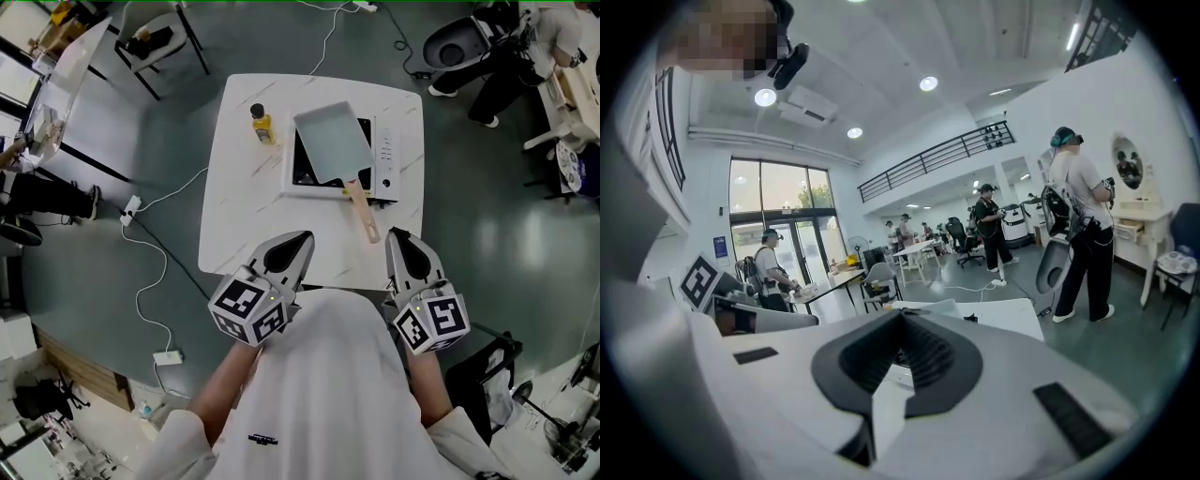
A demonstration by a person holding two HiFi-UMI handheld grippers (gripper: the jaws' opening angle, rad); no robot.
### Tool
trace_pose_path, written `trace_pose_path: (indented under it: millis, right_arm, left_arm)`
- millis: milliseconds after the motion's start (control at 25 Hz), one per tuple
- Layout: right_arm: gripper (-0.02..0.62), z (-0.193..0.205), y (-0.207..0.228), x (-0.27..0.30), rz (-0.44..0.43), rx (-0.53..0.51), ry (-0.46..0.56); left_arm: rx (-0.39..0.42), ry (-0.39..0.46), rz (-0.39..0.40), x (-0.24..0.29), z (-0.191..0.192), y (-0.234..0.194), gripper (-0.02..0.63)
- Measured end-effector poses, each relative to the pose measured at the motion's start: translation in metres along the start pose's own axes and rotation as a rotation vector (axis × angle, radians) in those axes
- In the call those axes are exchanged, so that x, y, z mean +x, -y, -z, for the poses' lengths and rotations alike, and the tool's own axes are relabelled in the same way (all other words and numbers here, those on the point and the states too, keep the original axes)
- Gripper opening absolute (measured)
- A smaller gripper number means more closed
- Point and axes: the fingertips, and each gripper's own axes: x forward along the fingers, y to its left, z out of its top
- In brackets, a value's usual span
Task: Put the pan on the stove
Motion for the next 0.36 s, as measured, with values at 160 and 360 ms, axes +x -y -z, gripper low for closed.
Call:
trace_pose_path:
  millis: [160, 360]
  right_arm:
    - [0.003, 0.0015, 0.0007, 0.0, 0.0, 0.005, -0.001]
    - [0.003, 0.0024, 0.0025, -0.0002, -0.001, 0.002, -0.003]
  left_arm:
    - [0.0, -0.002, -0.004, -0.0003, 0.001, 0.0, 0.0]
    - [-0.002, 0.001, -0.009, 0.0012, 0.0023, 0.0006, 0.0]
